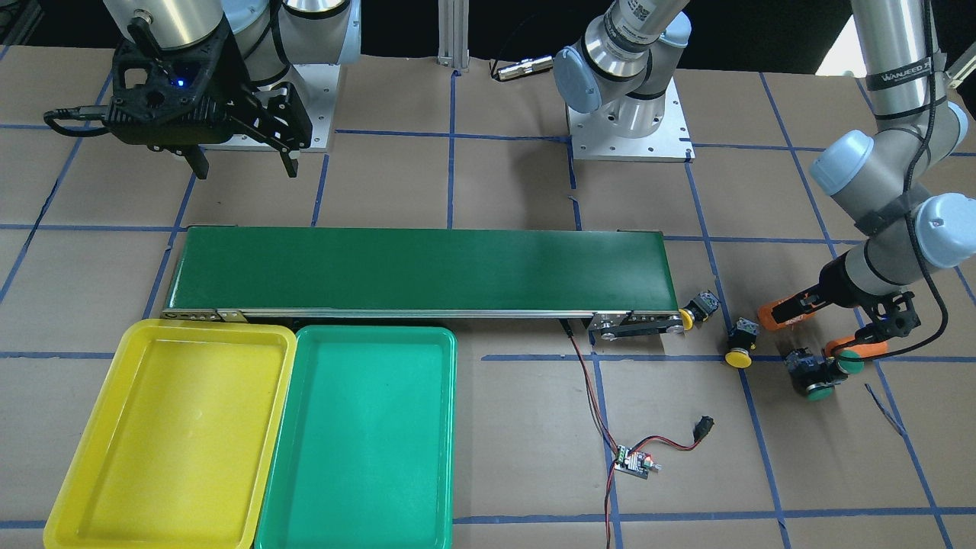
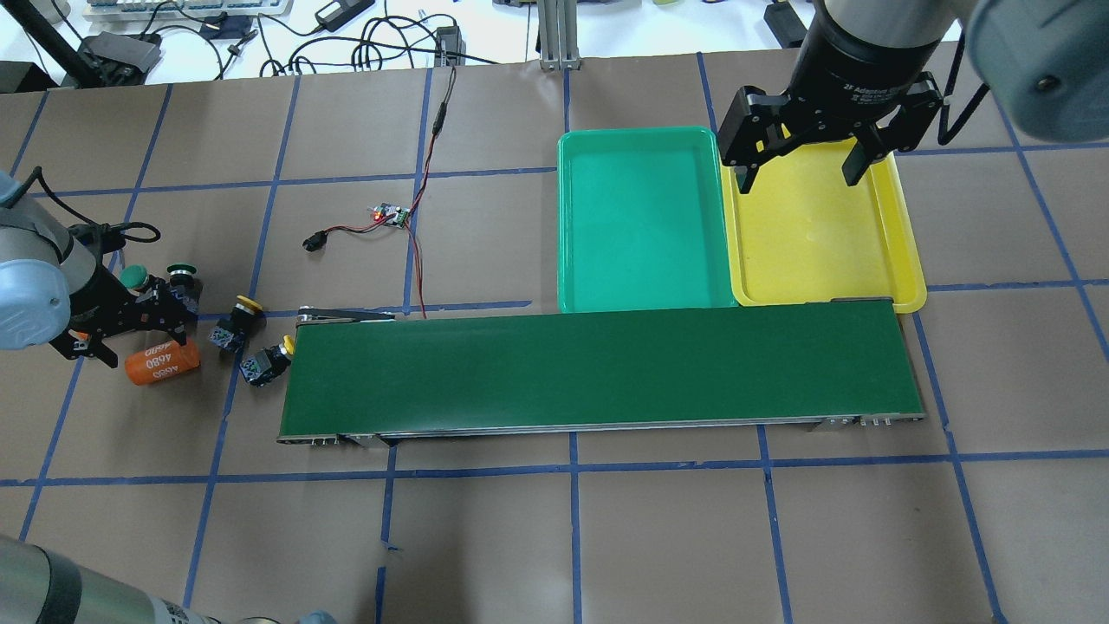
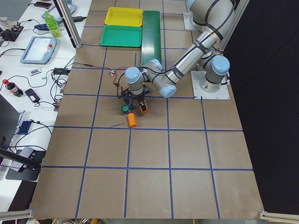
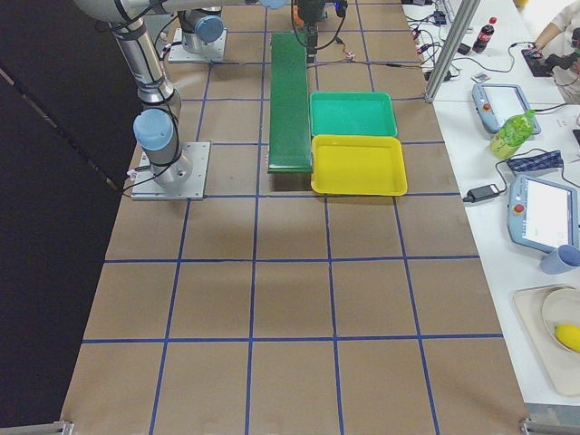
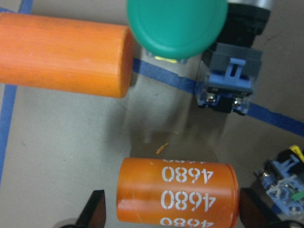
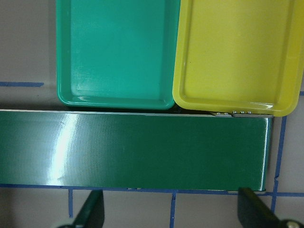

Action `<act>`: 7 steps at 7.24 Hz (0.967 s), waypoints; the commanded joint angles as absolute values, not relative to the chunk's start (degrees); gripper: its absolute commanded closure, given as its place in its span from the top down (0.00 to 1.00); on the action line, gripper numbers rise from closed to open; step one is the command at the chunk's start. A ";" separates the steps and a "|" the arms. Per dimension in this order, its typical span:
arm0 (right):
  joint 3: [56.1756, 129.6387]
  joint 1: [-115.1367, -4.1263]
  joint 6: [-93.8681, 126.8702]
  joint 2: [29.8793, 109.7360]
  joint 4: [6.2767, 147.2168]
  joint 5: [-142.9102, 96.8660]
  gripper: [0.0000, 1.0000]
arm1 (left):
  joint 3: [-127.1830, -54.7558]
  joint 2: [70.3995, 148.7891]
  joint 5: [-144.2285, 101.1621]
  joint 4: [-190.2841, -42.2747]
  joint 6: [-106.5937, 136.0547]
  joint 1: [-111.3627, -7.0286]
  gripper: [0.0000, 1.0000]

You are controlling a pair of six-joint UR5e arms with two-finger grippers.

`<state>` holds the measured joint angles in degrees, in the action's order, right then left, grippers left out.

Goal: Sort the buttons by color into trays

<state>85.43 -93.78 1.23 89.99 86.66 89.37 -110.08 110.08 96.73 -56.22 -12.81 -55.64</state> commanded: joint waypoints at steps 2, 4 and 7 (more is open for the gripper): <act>85.43 -93.78 1.23 90.00 86.66 89.38 1.00 | -110.74 110.39 96.77 -56.25 -13.09 -55.63 1.00; 85.43 -93.78 1.23 90.00 86.66 89.38 1.00 | -110.92 110.92 96.94 -56.25 -13.62 -55.63 0.93; 85.43 -93.78 1.23 90.00 86.57 89.38 1.00 | -110.31 109.00 96.59 -57.03 -13.54 -55.98 0.00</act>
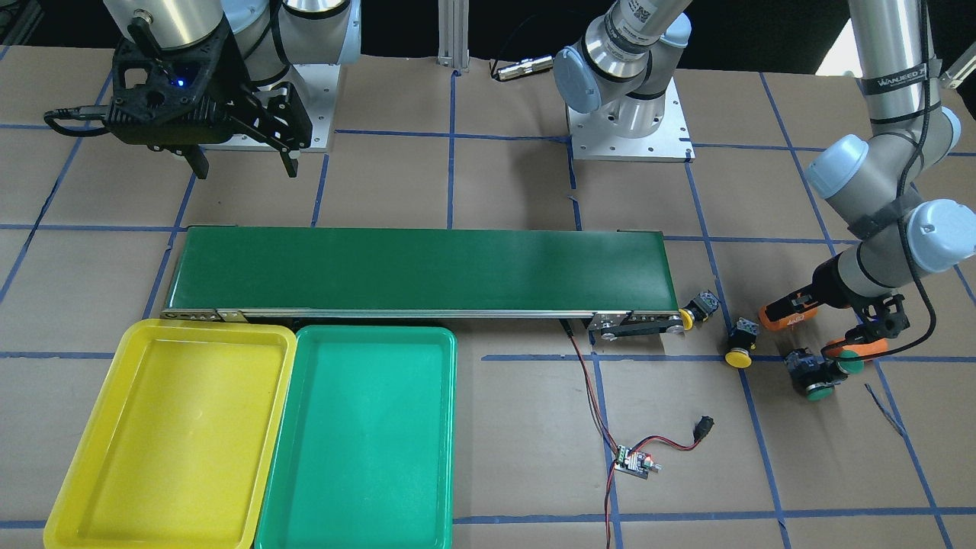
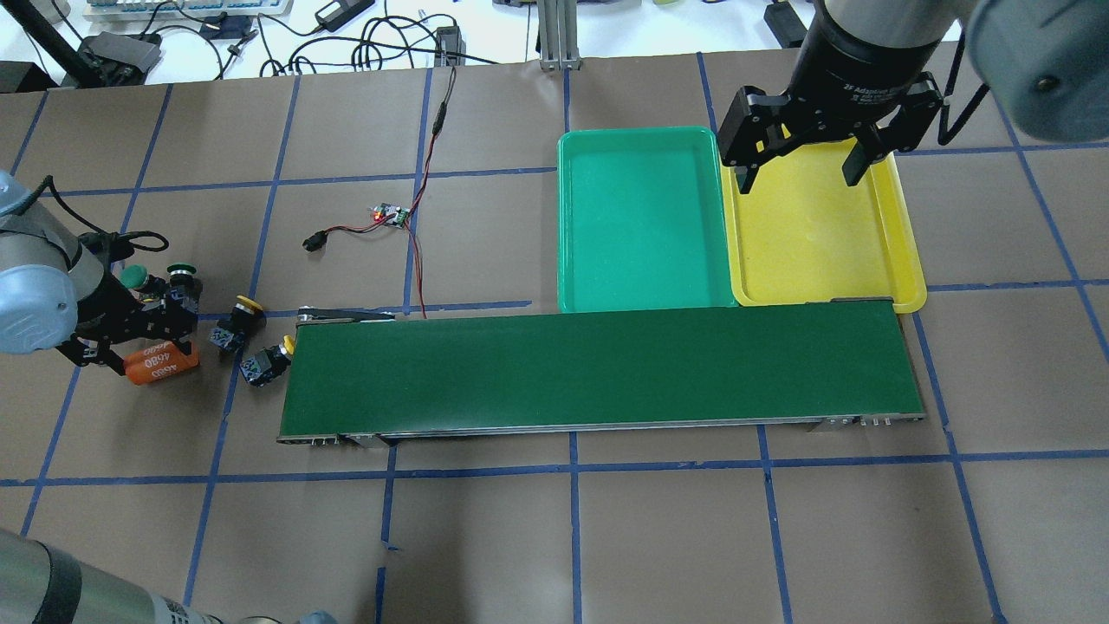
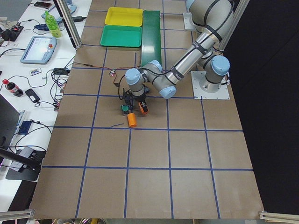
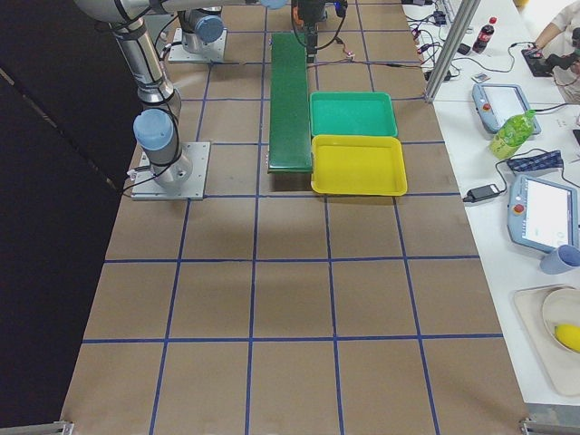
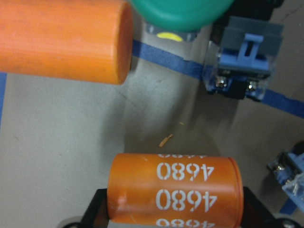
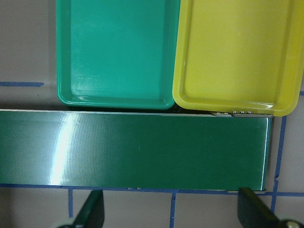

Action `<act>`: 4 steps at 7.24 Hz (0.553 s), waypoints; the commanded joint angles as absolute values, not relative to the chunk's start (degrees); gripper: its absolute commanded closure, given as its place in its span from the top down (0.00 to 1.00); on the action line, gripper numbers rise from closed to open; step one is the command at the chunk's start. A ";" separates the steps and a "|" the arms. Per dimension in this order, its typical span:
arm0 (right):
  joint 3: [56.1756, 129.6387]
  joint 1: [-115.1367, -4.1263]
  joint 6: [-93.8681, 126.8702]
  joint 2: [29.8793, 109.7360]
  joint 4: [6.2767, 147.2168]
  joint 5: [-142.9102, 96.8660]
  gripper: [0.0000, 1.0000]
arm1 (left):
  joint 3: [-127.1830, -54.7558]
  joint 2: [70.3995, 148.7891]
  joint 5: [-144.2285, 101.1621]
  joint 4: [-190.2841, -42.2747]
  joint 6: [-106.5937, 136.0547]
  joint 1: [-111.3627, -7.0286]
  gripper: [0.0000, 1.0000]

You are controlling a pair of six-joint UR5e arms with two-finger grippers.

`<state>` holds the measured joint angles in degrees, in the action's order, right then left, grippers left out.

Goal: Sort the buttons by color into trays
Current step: 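Carry the orange cylinder with the left gripper onto the belt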

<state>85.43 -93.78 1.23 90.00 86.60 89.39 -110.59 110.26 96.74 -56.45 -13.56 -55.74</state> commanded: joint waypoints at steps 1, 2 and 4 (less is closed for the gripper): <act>85.43 -93.87 1.23 90.00 86.57 89.38 1.00 | -110.22 106.72 96.50 -57.56 -13.54 -56.94 0.00; 85.43 -93.78 1.23 90.00 86.57 89.38 1.00 | -110.13 103.13 95.29 -58.79 -13.54 -58.78 0.00; 85.43 -93.87 1.23 90.00 86.57 89.38 1.00 | -110.21 95.92 94.14 -65.09 -12.93 -67.80 0.00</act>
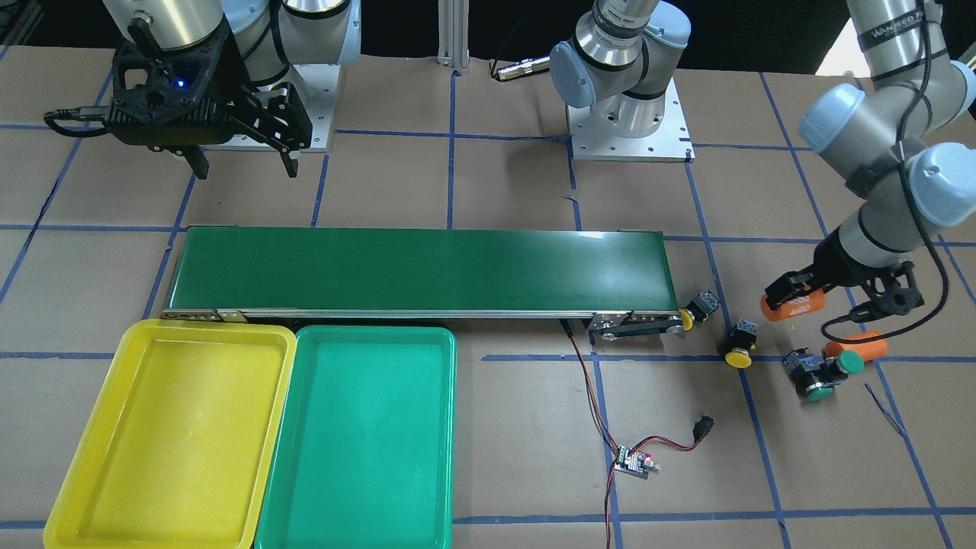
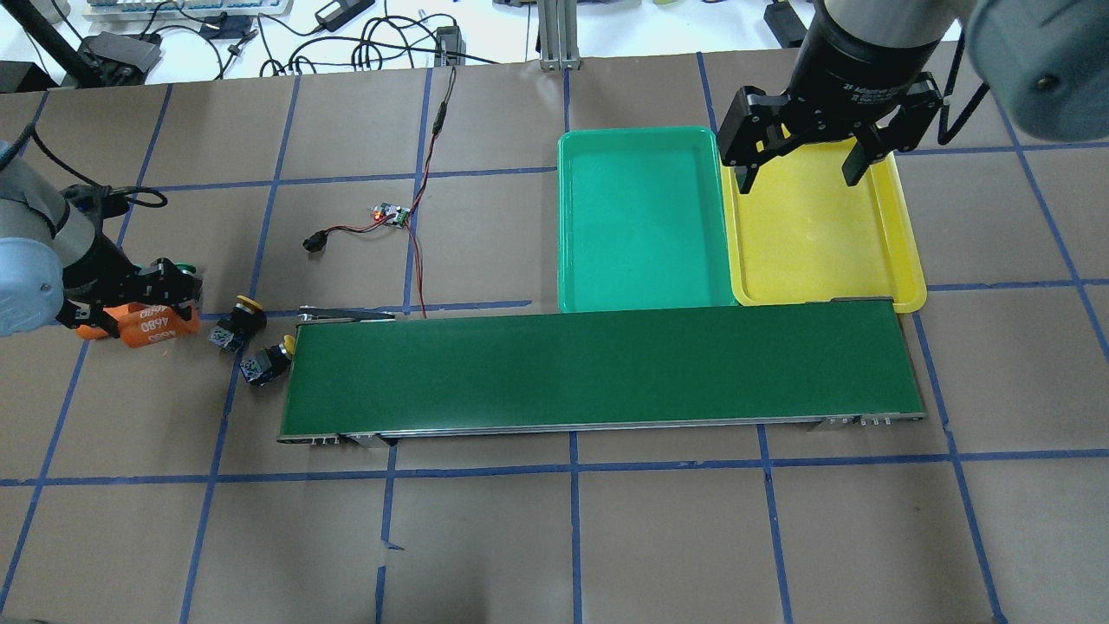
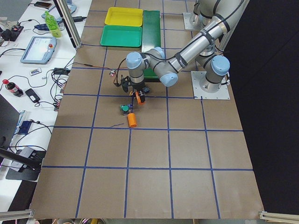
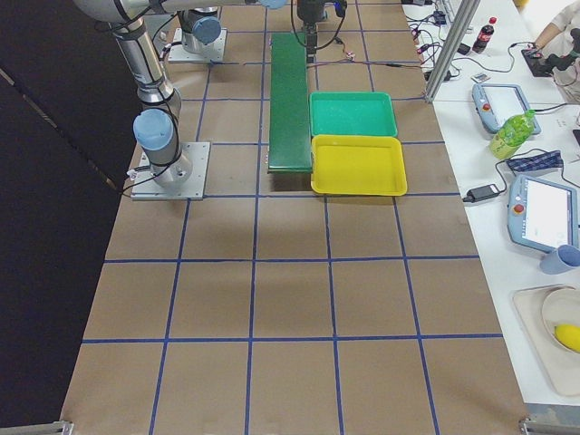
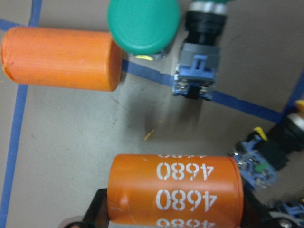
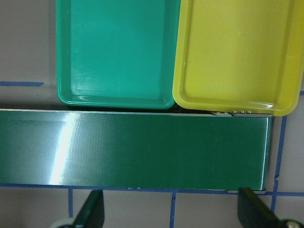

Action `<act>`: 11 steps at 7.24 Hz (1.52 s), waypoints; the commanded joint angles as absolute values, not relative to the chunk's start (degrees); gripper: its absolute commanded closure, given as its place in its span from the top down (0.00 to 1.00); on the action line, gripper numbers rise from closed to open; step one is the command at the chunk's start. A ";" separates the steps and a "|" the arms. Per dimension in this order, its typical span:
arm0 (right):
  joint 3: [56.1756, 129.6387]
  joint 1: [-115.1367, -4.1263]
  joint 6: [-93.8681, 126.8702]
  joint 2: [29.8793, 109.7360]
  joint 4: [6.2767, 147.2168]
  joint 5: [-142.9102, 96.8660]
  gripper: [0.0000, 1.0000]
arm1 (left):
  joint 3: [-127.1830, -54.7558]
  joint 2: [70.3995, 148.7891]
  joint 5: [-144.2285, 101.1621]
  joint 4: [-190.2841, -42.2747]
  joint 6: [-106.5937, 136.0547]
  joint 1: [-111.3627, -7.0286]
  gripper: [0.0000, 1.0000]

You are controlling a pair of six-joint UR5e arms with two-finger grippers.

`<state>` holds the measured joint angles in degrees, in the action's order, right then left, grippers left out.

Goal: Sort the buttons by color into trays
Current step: 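Carry the orange cylinder with the left gripper onto the belt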

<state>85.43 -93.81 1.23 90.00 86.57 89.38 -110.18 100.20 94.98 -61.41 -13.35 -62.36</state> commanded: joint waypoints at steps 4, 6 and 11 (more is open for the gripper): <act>85.43 -93.78 1.23 90.00 86.57 89.38 1.00 | -115.90 92.20 88.87 -68.29 -12.57 -79.09 0.00; 85.43 -93.87 1.23 90.00 86.48 89.38 1.00 | -117.86 92.11 87.09 -68.12 -12.83 -79.19 0.38; 85.52 -93.87 0.88 89.91 86.22 89.38 1.00 | -117.08 91.06 86.92 -68.38 -12.57 -79.28 1.00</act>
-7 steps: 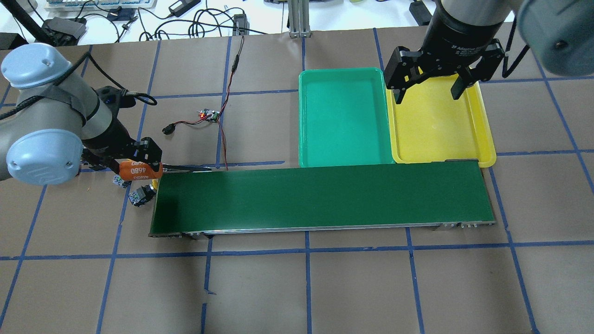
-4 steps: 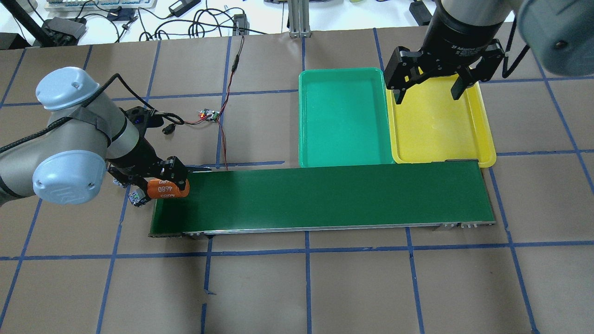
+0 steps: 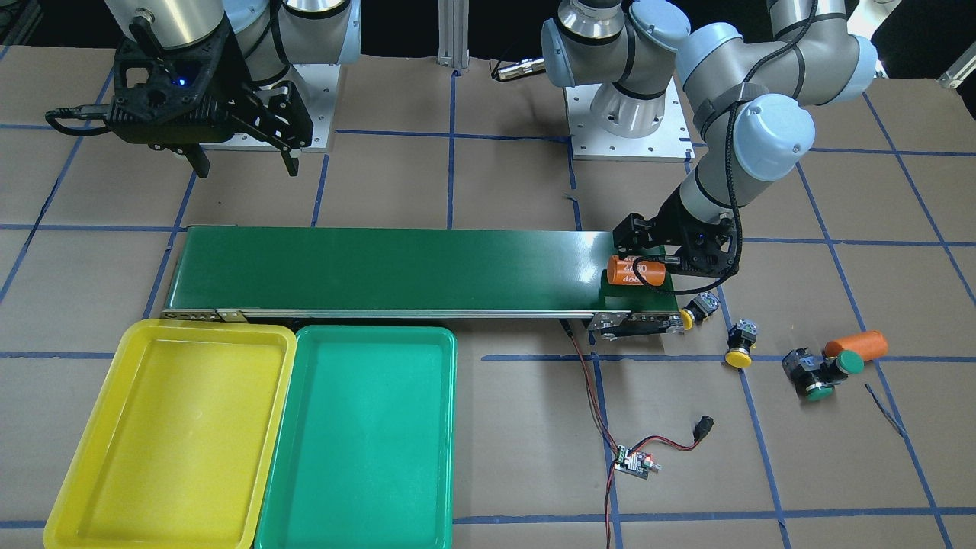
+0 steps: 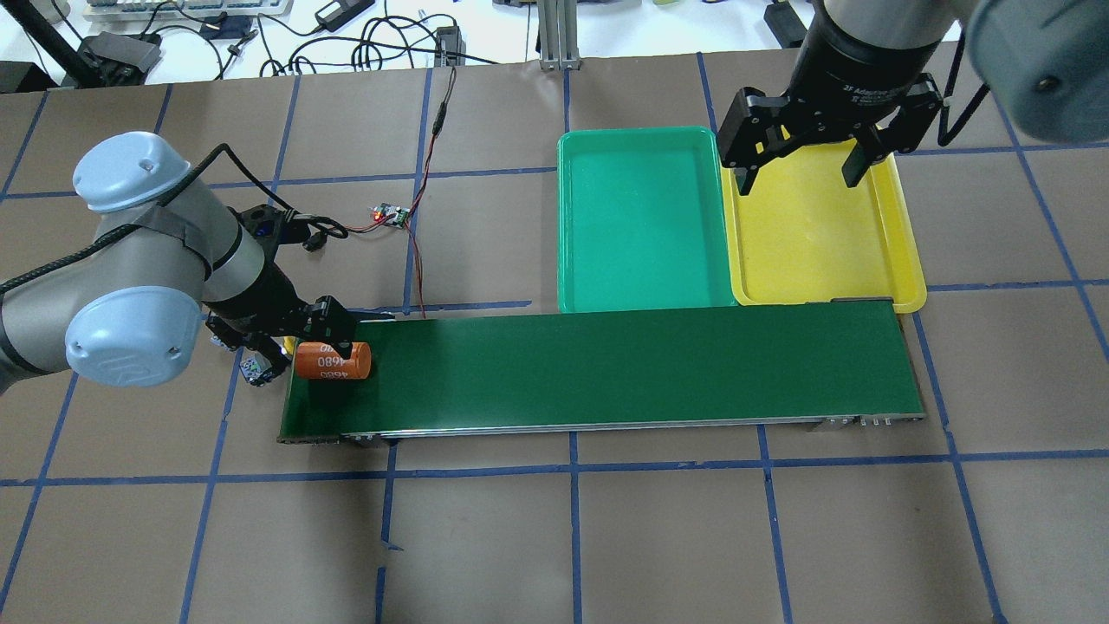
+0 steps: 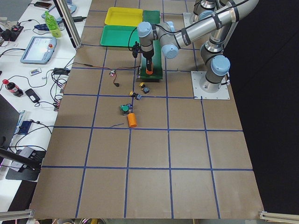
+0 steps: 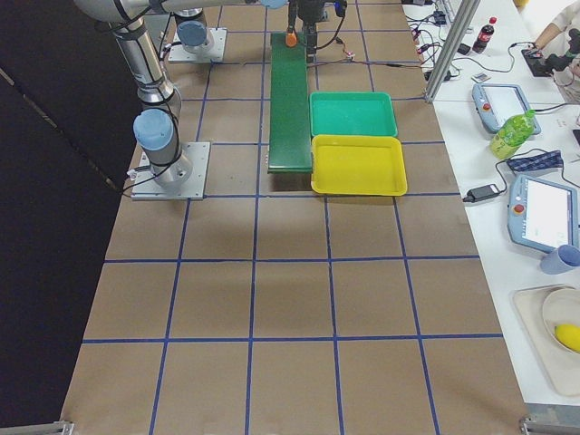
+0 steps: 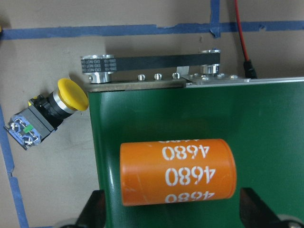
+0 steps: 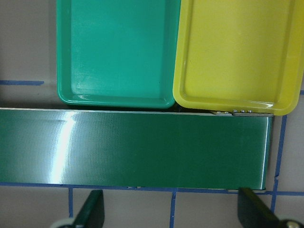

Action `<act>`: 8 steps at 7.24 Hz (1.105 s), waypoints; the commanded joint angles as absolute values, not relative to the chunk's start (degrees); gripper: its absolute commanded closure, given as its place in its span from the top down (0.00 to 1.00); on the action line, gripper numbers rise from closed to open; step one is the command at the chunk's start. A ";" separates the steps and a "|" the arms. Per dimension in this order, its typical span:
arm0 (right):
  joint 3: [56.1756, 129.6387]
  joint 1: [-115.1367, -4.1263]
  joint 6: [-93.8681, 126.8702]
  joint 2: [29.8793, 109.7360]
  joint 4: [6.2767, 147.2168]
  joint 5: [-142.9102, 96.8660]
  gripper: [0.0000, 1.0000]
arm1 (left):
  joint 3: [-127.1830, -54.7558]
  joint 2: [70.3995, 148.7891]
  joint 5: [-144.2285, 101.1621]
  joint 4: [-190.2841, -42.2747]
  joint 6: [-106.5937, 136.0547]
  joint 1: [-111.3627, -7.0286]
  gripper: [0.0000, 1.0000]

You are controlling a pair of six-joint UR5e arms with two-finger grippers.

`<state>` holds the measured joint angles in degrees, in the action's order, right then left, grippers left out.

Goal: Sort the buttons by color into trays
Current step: 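Carry the orange cylinder with the left gripper onto the belt, then release the cylinder on the belt and raise the left gripper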

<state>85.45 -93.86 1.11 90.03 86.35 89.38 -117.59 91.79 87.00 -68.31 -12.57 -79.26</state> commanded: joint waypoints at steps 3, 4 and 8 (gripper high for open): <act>85.61 -93.78 0.35 90.00 85.96 89.38 1.00 | -103.32 90.95 90.41 -78.56 -13.62 -74.65 1.00; 85.69 -93.78 0.35 90.09 85.87 89.38 1.00 | -102.23 92.27 91.22 -77.79 -14.67 -70.27 1.00; 85.69 -93.69 0.35 90.35 85.87 89.39 1.00 | -102.57 100.61 90.62 -66.63 -36.00 -49.44 1.00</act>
<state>85.67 -93.69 0.34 90.27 85.87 89.42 -102.40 97.94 90.80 -69.30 -30.65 -55.40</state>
